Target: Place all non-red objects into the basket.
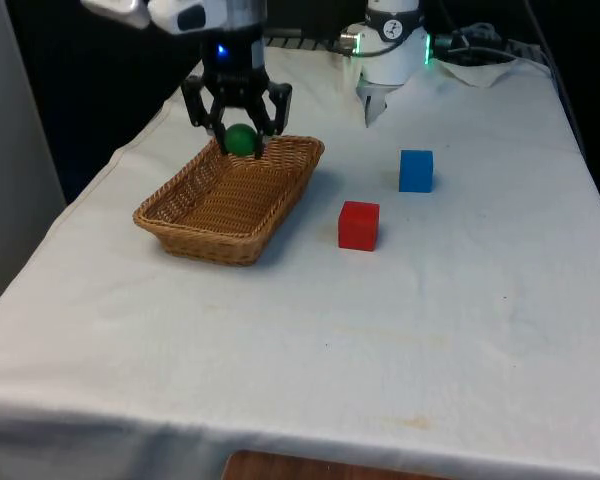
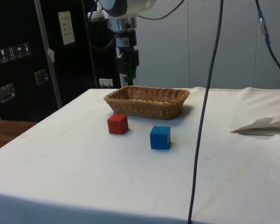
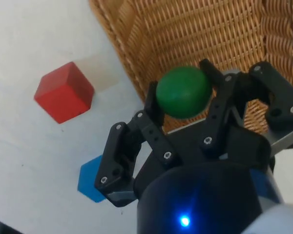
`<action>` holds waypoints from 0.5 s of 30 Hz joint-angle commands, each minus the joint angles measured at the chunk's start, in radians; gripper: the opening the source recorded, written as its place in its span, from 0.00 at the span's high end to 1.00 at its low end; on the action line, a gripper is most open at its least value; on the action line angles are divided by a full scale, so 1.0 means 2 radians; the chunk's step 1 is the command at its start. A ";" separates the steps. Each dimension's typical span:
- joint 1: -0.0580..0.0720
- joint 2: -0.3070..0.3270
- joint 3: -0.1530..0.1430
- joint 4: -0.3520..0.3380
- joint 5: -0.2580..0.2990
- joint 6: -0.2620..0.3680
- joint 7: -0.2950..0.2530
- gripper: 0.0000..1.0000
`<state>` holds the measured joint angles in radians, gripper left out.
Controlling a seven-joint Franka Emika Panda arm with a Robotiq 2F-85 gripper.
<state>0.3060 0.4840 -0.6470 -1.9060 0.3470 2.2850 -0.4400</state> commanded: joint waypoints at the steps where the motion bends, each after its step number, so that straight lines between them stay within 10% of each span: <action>1: -0.004 0.005 0.004 -0.003 0.010 0.008 -0.006 1.00; 15: -0.010 0.059 0.006 0.001 0.078 0.021 -0.035 1.00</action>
<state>0.2950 0.5980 -0.6470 -1.9070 0.4930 2.3200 -0.5040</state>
